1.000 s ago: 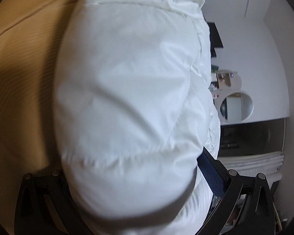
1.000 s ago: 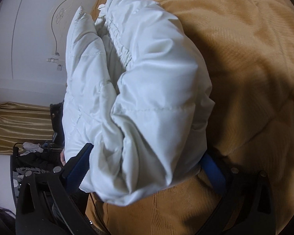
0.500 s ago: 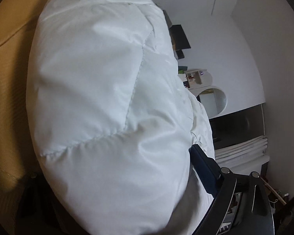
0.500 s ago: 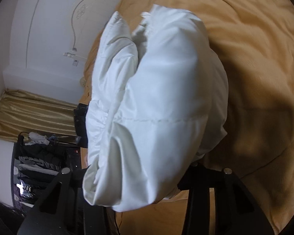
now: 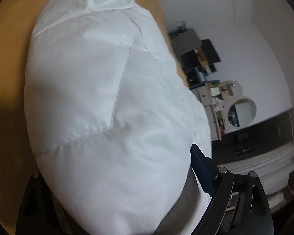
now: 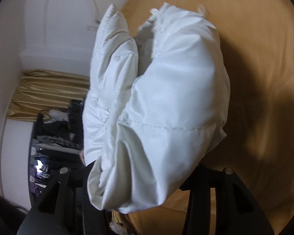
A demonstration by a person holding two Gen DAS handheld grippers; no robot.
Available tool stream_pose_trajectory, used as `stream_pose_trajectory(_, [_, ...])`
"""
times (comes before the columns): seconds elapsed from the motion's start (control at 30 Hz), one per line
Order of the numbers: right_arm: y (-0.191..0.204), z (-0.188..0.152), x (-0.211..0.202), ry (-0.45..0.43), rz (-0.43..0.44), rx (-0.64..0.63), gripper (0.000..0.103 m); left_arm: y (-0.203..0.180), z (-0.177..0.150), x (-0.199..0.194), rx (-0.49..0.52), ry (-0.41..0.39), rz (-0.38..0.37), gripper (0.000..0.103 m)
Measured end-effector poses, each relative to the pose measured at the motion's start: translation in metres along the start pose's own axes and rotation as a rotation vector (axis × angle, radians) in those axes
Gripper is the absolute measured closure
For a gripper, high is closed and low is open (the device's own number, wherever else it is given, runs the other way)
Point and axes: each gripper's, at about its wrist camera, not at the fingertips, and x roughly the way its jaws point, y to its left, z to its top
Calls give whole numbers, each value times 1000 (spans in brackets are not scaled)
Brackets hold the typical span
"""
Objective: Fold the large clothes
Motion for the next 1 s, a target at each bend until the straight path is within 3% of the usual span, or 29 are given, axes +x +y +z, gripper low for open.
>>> stream_pose_trajectory(0.07, [-11,-1,16,15,17,16,41,37,-12,2,-77,-50,-93,13])
stream_pose_trajectory(0.1, [-7,0,16,18,7,0,40,36,-16,-2,-75,-77,-107,13])
stream_pose_trajectory(0.2, [4,-2,20,19,-19,-29,38,26,-17,-9,-92,-60,-69,14])
stream_pose_trajectory(0.27, [0,-5,22,29,-10,-12,34,11,-13,-14,-125,-71,13,13])
stream_pose_trajectory(0.4, [-16,6,-5,40,-26,-28,29,-20,-57,-83,-179,-247,256,13])
stream_pose_trajectory(0.43, [-14,9,-12,43,-36,-36,29,-43,-69,-99,-130,-286,321,12])
stream_pose_trajectory(0.5, [0,9,-11,50,-66,-53,28,-91,-87,-115,-18,-343,413,1])
stream_pose_trajectory(0.57, [11,6,-19,55,-111,-91,28,-135,-112,-120,114,-395,432,0])
stream_pose_trajectory(0.63, [28,1,-29,40,-171,-157,28,-151,-129,-121,230,-385,424,0])
stream_pose_trajectory(0.7, [51,-7,-48,-13,-260,-256,28,-163,-128,-89,295,-321,458,0])
stream_pose_trajectory(0.8, [87,-15,-85,-150,-388,-401,31,-161,-118,-8,371,-101,578,0])
stream_pose_trajectory(0.83, [101,-14,-93,-182,-422,-444,33,-156,-124,11,415,-71,660,0])
stream_pose_trajectory(0.87, [114,-10,-96,-195,-447,-483,44,-154,-132,25,483,-96,737,0])
stream_pose_trajectory(0.9, [127,-1,-96,-197,-473,-529,60,-157,-143,30,521,-113,763,0])
stream_pose_trajectory(1.0, [161,26,-77,-191,-528,-653,76,-151,-152,36,556,-102,774,0])
